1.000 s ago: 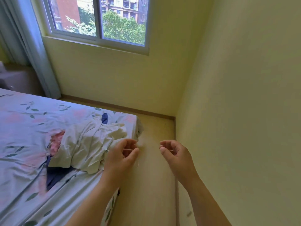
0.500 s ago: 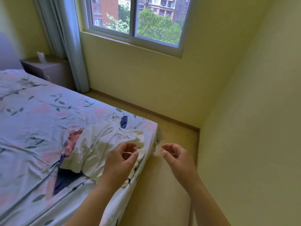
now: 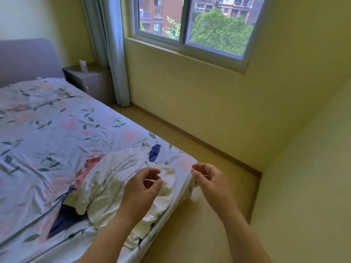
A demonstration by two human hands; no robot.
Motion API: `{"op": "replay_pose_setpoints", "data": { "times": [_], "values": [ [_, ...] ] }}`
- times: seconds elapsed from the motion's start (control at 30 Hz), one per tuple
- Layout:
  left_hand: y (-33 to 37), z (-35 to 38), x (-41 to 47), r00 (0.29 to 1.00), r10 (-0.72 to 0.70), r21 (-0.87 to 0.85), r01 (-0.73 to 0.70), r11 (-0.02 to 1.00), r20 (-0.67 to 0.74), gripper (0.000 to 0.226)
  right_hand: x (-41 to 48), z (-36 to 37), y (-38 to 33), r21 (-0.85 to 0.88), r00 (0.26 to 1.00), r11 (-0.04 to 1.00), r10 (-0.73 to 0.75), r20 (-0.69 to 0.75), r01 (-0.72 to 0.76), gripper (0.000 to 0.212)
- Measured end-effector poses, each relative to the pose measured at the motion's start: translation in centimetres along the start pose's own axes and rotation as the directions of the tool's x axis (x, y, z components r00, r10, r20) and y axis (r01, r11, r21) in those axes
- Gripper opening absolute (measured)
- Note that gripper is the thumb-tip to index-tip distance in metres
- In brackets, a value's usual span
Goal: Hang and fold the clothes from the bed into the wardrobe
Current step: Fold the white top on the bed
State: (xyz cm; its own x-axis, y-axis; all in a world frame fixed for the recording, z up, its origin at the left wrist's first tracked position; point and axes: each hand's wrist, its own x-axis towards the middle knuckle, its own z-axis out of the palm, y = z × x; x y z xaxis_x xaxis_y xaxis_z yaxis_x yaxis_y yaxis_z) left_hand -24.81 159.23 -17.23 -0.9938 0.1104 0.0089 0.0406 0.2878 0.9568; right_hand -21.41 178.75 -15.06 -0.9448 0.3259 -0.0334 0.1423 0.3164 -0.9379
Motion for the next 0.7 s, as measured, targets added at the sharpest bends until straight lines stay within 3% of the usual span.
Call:
{"op": "replay_pose_setpoints", "data": {
  "times": [0.23, 0.53, 0.7],
  "values": [
    [-1.3, 0.9, 7.5, 0.993, -0.059, -0.015, 0.057, 0.998, -0.105, 0.017, 8.8, 1.3, 1.0, 0.007, 0.992, 0.997, 0.077, 0.098, -0.078, 0.02],
    [-2.2, 0.9, 17.2, 0.982, -0.1, -0.027, 0.097, 0.995, -0.163, 0.017, 19.1, 3.6, 0.1, -0.104, 0.984, 0.992, 0.088, 0.156, -0.073, 0.013],
    [-3.6, 1.0, 20.1, 0.96, -0.168, 0.002, 0.172, 0.985, -0.225, 0.017, 23.8, 5.1, 1.5, -0.124, 0.959, 0.989, 0.114, 0.261, -0.084, 0.017]
  ]
}}
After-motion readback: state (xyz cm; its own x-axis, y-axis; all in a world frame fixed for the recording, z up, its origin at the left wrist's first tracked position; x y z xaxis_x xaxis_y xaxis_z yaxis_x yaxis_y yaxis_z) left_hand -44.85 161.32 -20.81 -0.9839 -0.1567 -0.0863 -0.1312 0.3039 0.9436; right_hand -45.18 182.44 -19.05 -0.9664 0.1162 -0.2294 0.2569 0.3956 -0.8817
